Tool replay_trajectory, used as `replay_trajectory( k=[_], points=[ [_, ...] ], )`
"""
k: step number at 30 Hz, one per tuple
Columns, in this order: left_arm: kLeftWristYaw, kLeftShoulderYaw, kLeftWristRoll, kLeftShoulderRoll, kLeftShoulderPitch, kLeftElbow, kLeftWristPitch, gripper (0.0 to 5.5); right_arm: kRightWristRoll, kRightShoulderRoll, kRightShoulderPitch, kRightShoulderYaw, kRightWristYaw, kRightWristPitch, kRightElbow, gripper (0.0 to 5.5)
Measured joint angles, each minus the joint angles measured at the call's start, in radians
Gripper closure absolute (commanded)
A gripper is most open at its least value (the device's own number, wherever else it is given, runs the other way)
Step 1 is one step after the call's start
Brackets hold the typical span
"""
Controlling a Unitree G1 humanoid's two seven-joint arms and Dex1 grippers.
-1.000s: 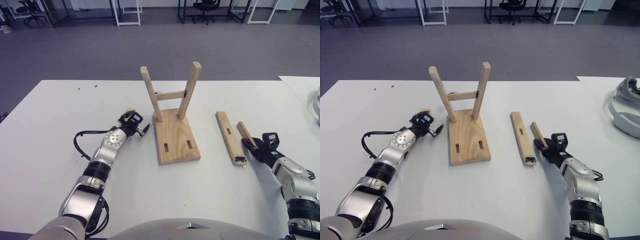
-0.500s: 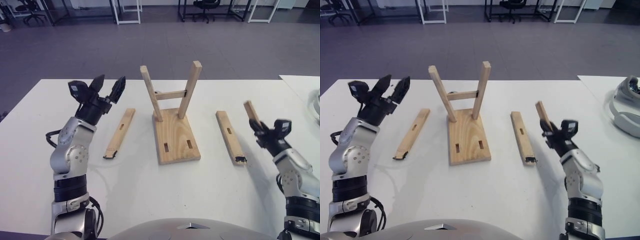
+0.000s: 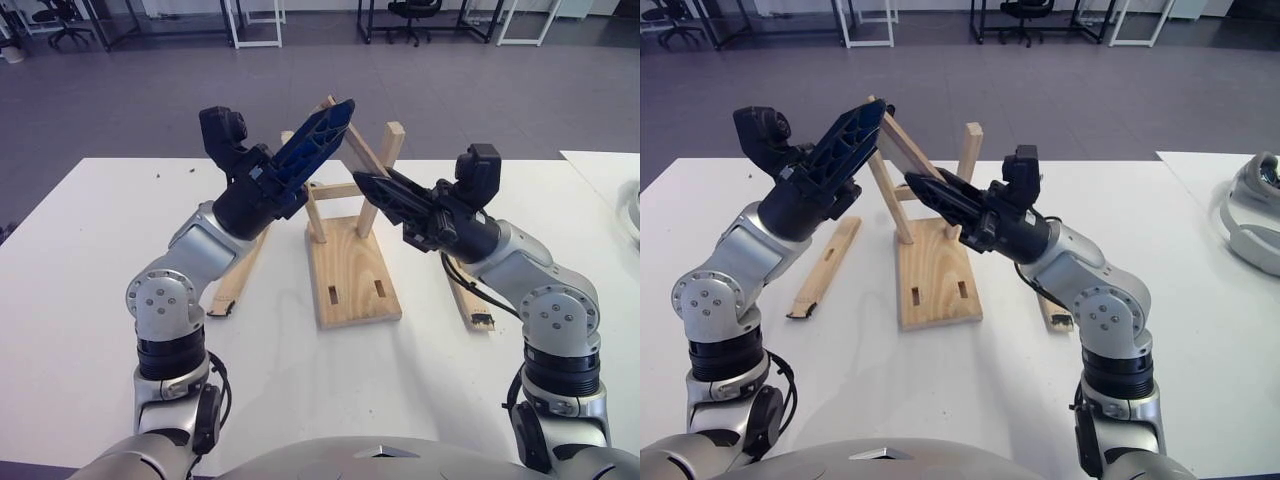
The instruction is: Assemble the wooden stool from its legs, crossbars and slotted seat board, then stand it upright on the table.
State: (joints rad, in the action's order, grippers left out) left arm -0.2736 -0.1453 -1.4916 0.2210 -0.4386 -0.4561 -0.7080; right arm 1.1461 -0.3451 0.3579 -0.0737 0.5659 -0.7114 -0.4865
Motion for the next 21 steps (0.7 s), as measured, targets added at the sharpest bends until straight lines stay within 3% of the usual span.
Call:
replay_trajectory(
  k=[11, 17, 21],
  points=[
    [-0.043, 0.025, 0.000, 0.014, 0.000, -0.014, 0.000, 4.54, 0.105, -0.007, 0.000, -0.003, -0.004, -0.025, -0.003, 4.89],
    [-0.073, 0.038, 0.012, 0.015, 0.006, -0.014, 0.016, 4.89, 0.152, -0.028, -0.001, -0.006, -0.010, -0.031, -0.007, 4.89],
    [-0.079, 0.020, 0.037, 0.045, 0.051, 0.007, 0.018, 5.10, 0.116, -0.057, -0.021, 0.005, -0.025, -0.037, -0.012, 4.02]
  ],
)
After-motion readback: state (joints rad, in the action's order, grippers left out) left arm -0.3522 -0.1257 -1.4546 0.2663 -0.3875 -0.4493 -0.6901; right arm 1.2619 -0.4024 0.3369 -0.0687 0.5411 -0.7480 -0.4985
